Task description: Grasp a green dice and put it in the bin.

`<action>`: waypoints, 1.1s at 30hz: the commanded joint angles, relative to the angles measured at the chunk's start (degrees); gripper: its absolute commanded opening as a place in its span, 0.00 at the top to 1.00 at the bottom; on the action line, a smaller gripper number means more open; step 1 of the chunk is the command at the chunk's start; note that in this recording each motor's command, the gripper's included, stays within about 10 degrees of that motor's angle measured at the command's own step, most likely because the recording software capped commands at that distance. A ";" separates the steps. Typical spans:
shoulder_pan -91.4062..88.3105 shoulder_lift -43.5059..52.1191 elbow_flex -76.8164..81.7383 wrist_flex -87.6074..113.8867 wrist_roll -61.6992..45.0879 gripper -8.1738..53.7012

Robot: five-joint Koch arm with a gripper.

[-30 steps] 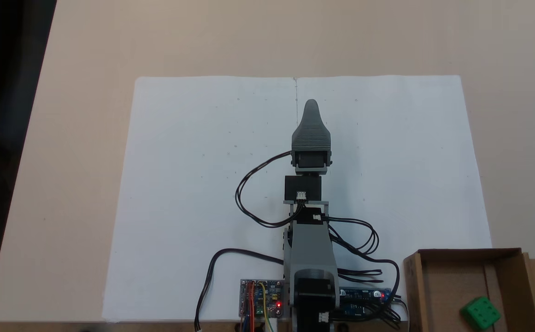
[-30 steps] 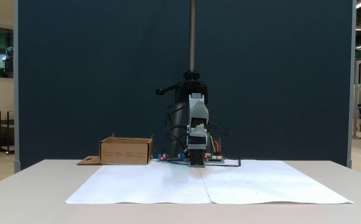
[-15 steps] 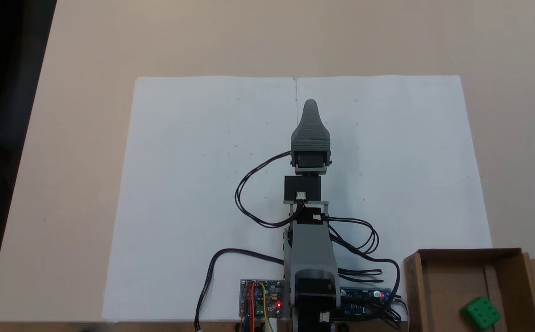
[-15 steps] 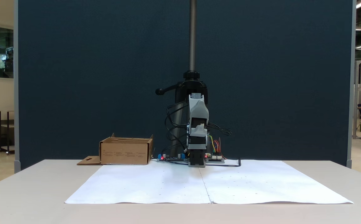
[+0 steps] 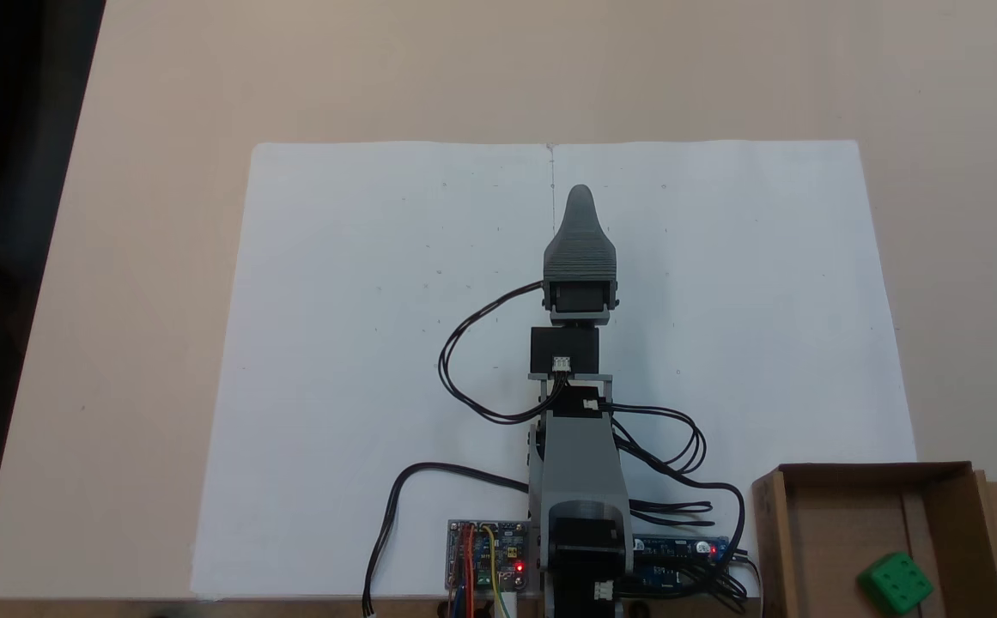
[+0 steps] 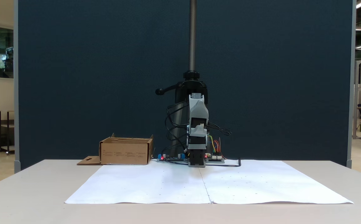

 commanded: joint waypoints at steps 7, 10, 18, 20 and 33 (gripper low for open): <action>3.52 6.42 4.04 -7.38 -4.57 0.13; 3.52 6.42 4.04 -7.38 -4.31 0.13; 3.43 6.50 4.04 -7.73 4.92 0.13; 3.52 6.50 4.04 -7.82 4.92 0.13; 3.69 6.50 4.04 -8.00 4.66 0.13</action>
